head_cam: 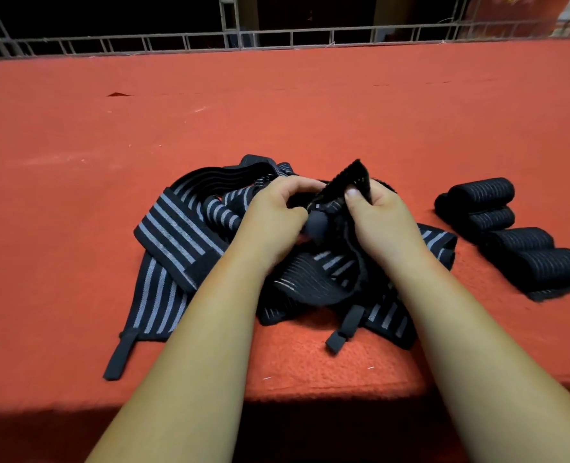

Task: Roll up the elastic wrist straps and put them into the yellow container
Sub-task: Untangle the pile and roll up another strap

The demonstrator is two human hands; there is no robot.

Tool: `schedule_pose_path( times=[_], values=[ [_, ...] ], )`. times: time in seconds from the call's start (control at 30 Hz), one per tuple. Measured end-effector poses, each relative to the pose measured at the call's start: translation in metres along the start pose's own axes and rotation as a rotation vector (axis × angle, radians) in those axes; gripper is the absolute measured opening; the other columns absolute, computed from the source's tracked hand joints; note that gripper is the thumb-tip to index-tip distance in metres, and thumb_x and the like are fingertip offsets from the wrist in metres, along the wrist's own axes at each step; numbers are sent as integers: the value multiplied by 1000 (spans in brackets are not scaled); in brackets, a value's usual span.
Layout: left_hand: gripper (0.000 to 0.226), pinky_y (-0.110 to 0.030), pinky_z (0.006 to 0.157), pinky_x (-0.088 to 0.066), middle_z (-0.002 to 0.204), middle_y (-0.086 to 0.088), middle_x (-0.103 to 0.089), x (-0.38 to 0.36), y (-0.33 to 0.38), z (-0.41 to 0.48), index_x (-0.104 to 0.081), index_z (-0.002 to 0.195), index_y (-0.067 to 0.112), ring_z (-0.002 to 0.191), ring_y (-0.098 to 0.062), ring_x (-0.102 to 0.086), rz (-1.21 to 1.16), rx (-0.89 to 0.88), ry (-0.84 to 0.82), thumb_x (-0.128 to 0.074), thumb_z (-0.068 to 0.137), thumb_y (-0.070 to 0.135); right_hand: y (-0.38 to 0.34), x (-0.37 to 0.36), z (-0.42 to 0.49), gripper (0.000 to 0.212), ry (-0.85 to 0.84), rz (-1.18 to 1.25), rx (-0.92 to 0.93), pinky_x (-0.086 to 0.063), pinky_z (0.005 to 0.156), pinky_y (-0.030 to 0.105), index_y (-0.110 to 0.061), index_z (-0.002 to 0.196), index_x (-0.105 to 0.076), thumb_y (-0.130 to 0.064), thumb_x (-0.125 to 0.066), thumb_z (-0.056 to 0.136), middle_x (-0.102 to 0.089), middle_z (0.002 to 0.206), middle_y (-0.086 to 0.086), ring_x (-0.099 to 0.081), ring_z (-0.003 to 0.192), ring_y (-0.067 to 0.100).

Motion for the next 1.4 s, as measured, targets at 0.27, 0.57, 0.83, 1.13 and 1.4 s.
schedule_pose_path(
  times=[0.27, 0.57, 0.83, 1.13, 1.4],
  values=[
    [48, -52, 92, -65, 116, -19, -80, 5, -10, 2, -77, 131, 24, 99, -38, -80, -461, 189, -18, -71, 96, -9, -2, 1, -3, 24, -175, 453, -191, -65, 92, 51, -18, 117, -73, -25, -50, 116, -83, 112, 8, -80, 105, 34],
    [49, -37, 72, -67, 110, -27, -79, 2, -7, 6, -69, 138, 7, 82, -27, -79, -694, 242, 83, -43, 104, -15, -11, 2, 0, 23, -232, 642, -207, -68, 87, 49, -11, 123, -69, -21, -50, 116, -82, 111, 17, -81, 96, 36],
    [59, -24, 88, -61, 129, -5, -68, 8, -12, 6, -62, 148, 11, 103, -12, -77, -713, 221, 38, -58, 97, -18, -8, -3, 4, 31, -214, 799, -222, -66, 94, 49, -1, 135, -64, -20, -47, 117, -80, 117, 18, -79, 104, 37],
    [21, -29, 89, -63, 115, -16, -72, 1, -15, 5, -69, 110, 7, 99, -22, -78, -558, 136, 177, -79, 94, -2, -4, -10, 7, 32, -182, 849, -225, -64, 97, 41, 0, 121, -73, -19, -47, 116, -81, 117, 16, -77, 111, 34],
    [5, -37, 89, -62, 94, -12, -78, -2, -17, 3, -77, 99, 7, 88, -26, -72, -476, 116, 189, -77, 100, 12, -1, -13, 4, 35, -252, 801, -214, -66, 94, 38, 5, 132, -69, -18, -49, 115, -79, 120, 22, -77, 114, 34]
  ],
)
Point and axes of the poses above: each hand's wrist, its own z-axis towards the middle knuckle, its own x-axis out of the back of the hand, y = z × x, the point moved 2 cm from there along z, towards the middle knuckle
